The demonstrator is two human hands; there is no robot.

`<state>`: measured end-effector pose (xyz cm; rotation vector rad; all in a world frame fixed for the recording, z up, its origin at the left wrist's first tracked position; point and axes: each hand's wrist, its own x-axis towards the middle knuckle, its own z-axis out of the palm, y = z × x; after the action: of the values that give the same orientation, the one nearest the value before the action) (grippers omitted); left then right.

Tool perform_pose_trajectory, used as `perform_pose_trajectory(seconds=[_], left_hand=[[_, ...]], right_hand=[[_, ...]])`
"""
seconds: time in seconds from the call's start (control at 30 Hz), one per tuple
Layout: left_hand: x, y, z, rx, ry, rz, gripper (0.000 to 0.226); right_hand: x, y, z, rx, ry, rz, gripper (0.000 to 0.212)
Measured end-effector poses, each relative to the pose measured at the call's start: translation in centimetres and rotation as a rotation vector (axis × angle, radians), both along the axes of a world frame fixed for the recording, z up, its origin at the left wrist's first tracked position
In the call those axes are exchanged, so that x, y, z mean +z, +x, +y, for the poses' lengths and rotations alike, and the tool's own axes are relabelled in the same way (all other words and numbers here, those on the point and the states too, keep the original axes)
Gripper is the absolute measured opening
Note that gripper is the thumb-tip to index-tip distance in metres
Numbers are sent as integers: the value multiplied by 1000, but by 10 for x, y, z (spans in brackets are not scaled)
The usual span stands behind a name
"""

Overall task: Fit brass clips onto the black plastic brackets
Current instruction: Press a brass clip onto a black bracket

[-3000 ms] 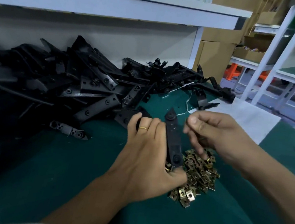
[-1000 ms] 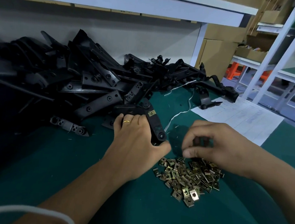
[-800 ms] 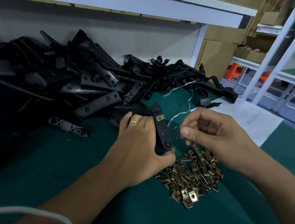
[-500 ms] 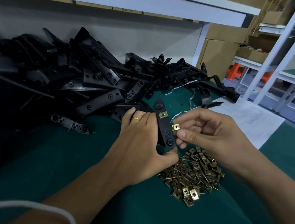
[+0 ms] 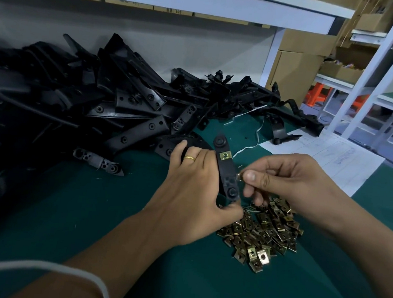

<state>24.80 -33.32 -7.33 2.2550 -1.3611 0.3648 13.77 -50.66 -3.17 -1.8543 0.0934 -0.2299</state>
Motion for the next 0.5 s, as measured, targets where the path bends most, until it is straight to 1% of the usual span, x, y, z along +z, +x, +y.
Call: perform_pose_trajectory(seconds=[0.2, 0.3, 0.37, 0.5], left_hand=[[-1, -1, 0, 4, 10, -90, 56], [-1, 0, 0, 8, -3, -141, 55], [-1, -1, 0, 15, -8, -141, 55], [-2, -1, -1, 42, -4, -132, 56]], right_hand=[[1, -1, 4, 30, -20, 86, 21], [3, -1, 6, 26, 23, 95, 21], [5, -3, 5, 5, 59, 89, 23], [7, -3, 5, -15, 62, 83, 24]])
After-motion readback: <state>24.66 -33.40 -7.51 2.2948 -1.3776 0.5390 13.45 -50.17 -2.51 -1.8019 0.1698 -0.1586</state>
